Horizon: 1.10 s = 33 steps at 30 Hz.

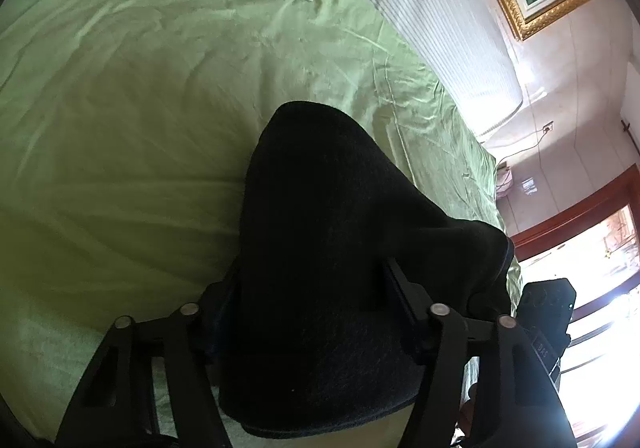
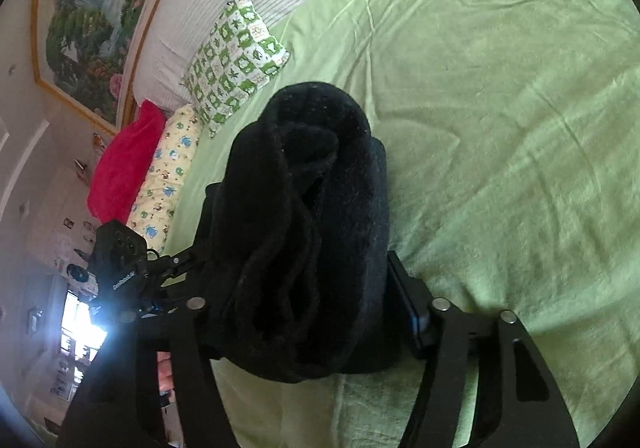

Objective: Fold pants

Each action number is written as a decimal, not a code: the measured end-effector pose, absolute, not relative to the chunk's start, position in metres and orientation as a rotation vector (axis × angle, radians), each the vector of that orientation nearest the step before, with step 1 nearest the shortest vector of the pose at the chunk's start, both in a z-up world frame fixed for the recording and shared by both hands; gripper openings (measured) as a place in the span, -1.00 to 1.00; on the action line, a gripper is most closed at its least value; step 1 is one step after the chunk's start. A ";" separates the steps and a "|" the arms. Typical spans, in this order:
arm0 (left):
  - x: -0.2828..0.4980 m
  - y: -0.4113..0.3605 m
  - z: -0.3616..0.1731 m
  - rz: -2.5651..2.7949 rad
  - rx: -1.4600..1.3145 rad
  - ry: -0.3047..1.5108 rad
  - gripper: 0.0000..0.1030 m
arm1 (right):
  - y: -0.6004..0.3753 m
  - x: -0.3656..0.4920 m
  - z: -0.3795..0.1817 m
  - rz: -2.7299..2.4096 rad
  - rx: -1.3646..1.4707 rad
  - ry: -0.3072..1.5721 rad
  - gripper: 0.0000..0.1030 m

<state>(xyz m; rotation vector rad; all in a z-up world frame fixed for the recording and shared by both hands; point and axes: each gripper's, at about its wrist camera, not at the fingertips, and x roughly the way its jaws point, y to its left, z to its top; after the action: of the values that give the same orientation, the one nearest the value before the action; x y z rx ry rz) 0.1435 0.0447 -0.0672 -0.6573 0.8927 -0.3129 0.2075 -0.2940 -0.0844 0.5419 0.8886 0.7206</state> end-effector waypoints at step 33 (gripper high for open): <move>0.078 0.151 0.000 -0.082 -0.649 0.673 -0.40 | -0.173 0.224 -0.034 0.969 0.460 0.811 -0.11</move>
<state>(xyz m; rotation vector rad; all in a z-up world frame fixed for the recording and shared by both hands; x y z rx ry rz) 0.0777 0.1506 0.0002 -0.6494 0.6731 -0.0820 0.2237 -0.1733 -0.0336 0.4601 0.8113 0.9689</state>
